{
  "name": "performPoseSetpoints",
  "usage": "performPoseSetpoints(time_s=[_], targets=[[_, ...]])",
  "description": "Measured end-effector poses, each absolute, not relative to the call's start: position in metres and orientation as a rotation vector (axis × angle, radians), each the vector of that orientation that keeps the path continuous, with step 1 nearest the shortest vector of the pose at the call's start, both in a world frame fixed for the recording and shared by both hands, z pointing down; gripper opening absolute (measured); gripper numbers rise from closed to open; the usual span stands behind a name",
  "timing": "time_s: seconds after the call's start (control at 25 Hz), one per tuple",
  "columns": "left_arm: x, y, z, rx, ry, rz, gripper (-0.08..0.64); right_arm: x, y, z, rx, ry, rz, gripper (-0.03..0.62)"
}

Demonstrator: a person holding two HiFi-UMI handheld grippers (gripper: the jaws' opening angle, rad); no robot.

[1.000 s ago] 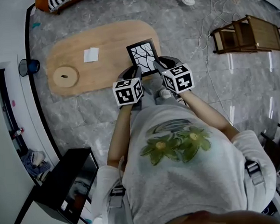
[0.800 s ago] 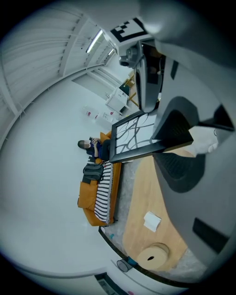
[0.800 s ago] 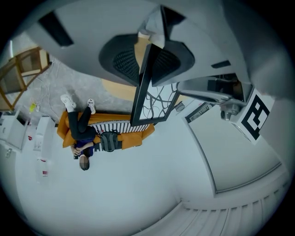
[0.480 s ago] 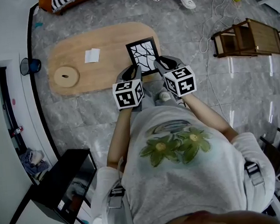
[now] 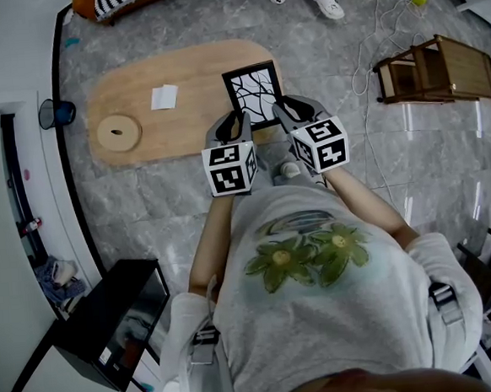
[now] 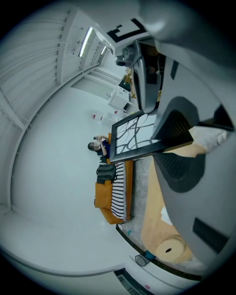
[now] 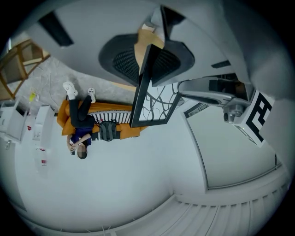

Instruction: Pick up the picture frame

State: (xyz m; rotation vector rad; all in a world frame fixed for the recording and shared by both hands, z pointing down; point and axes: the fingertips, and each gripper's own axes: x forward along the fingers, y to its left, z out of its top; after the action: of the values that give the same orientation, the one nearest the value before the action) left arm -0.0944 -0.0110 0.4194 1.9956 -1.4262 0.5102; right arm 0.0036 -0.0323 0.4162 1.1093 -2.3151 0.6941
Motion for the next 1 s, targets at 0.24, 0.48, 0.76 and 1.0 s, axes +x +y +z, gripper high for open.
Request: performPoseSetpoints(time_s=[0.24,0.48,0.76,1.0], targets=[[-0.096,-0.014,0.405,2.022,-1.463,0.501,0.097,0.002,-0.036,0.402,1.13,-2.35,0.653,0.092],[-0.096,-0.015,0.394,2.035,-1.493,0.487,0.097,0.002,-0.037,0.391,1.141,-2.374,0.616,0.092],[-0.097,-0.013,0.381,2.048,-1.536,0.464,0.095,0.002,-0.036,0.377,1.167,-2.409,0.56,0.091],[-0.097,-0.012,0.373,2.056,-1.563,0.457,0.095,0.002,-0.035,0.37,1.181,-2.429,0.527,0.091]])
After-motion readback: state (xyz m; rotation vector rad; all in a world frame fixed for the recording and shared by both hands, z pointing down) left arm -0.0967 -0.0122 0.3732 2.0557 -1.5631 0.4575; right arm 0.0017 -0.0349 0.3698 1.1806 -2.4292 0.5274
